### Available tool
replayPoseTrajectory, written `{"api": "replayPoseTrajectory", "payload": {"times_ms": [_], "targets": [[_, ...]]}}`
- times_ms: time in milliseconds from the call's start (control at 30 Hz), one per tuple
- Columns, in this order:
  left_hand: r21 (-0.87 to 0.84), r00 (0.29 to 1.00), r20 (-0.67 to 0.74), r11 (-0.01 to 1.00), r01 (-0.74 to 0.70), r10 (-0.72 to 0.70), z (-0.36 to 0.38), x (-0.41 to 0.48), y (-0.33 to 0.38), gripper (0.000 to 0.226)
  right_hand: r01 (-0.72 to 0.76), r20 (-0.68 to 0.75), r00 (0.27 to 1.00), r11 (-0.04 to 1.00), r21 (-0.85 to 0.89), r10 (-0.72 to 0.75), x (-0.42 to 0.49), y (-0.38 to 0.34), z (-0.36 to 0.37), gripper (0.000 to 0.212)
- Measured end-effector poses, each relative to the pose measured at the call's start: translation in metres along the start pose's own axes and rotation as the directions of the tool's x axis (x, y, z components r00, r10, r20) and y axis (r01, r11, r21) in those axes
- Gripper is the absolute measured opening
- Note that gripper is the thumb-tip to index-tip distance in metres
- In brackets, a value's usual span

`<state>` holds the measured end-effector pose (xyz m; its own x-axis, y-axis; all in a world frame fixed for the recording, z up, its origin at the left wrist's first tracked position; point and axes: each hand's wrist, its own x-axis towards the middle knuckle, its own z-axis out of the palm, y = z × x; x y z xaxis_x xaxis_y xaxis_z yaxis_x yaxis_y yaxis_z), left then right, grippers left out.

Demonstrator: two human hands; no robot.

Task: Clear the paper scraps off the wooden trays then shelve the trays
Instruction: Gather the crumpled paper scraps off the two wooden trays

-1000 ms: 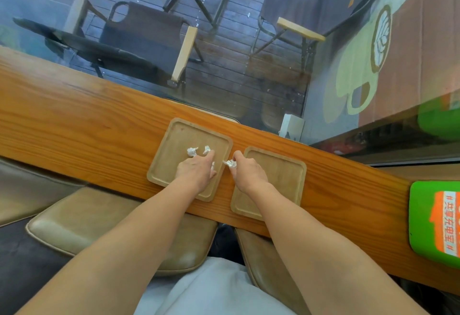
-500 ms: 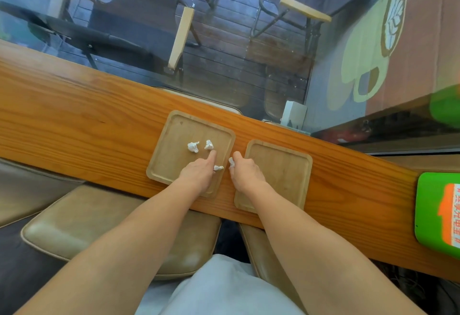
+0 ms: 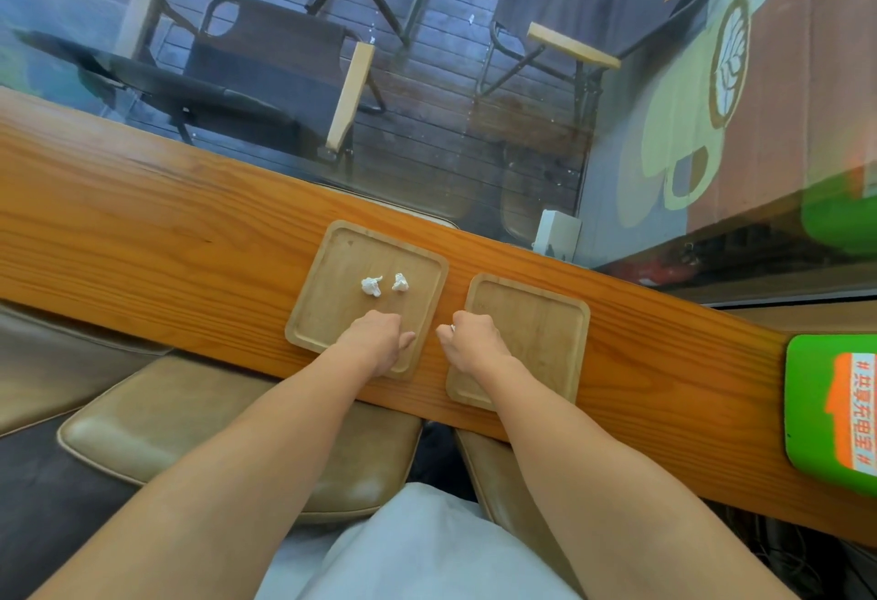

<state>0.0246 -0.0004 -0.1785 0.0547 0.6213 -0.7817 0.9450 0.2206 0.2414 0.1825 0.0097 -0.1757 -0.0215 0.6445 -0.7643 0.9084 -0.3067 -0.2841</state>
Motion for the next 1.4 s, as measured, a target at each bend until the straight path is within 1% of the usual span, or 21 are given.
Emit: {"api": "replayPoseTrajectory", "payload": {"times_ms": [133,200,267,400,500,567,633,700,767,900,967,1033,1233,1400], "targets": [[-0.021,0.999,0.023,0.999,0.041,-0.040,0.003,-0.013,0.002,0.022,0.020,0.008,1.000,1.000,0.020,-0.021,-0.007,0.004,-0.003,0.020],[-0.024,0.999,0.022,0.999,0.039,-0.038,0.007,-0.020,0.001,0.019,0.036,0.021,0.999,0.999,0.000,-0.036,-0.010,0.004,-0.001,0.019],[-0.010,0.999,0.028,0.999,0.036,-0.035,0.009,-0.025,-0.001,0.018,0.054,0.021,0.998,0.998,-0.031,-0.053,-0.013,0.003,0.001,0.020],[0.020,0.998,0.038,0.998,0.053,-0.053,0.010,-0.031,-0.003,0.024,0.089,0.011,0.996,0.995,-0.047,-0.089,-0.017,0.000,0.004,0.026],[-0.060,0.999,-0.016,0.998,0.028,-0.029,0.010,-0.035,-0.007,0.024,0.124,0.000,0.992,0.991,-0.060,-0.124,-0.017,-0.005,0.004,0.028],[-0.118,0.997,-0.069,0.993,0.006,-0.015,0.011,-0.038,-0.010,0.030,0.156,-0.005,0.988,0.984,-0.081,-0.157,-0.016,-0.007,0.004,0.028],[-0.110,0.995,-0.102,0.994,0.006,-0.017,0.012,-0.040,-0.012,0.038,0.183,0.002,0.983,0.978,-0.102,-0.184,-0.014,-0.010,0.005,0.028],[-0.067,0.991,-0.128,0.997,0.025,-0.034,0.012,-0.041,-0.013,0.043,0.203,0.007,0.979,0.973,-0.106,-0.204,-0.012,-0.011,0.006,0.028],[-0.053,0.986,-0.161,0.998,0.039,-0.047,0.012,-0.043,-0.015,0.042,0.219,0.009,0.976,0.971,-0.097,-0.219,-0.011,-0.014,0.007,0.027],[-0.114,0.982,-0.179,0.992,0.047,-0.067,0.011,-0.042,-0.017,0.029,0.239,0.005,0.971,0.969,-0.061,-0.240,-0.008,-0.015,0.005,0.030],[-0.095,0.982,-0.176,0.994,0.047,-0.064,0.007,-0.040,-0.019,0.021,0.240,0.004,0.971,0.969,-0.066,-0.240,-0.007,-0.016,0.002,0.027],[-0.069,0.982,-0.182,0.997,0.036,-0.048,0.002,-0.037,-0.020,0.017,0.235,0.003,0.972,0.968,-0.088,-0.236,-0.005,-0.018,0.000,0.022],[0.064,0.958,-0.286,0.997,0.052,-0.032,-0.013,-0.021,-0.021,0.028,0.238,-0.033,0.969,0.964,-0.122,-0.243,0.004,-0.029,-0.004,0.021],[0.077,0.934,-0.355,0.995,0.064,-0.033,-0.023,-0.007,-0.025,0.027,0.254,-0.043,0.964,0.957,-0.142,-0.262,0.014,-0.046,-0.008,0.021]]}}
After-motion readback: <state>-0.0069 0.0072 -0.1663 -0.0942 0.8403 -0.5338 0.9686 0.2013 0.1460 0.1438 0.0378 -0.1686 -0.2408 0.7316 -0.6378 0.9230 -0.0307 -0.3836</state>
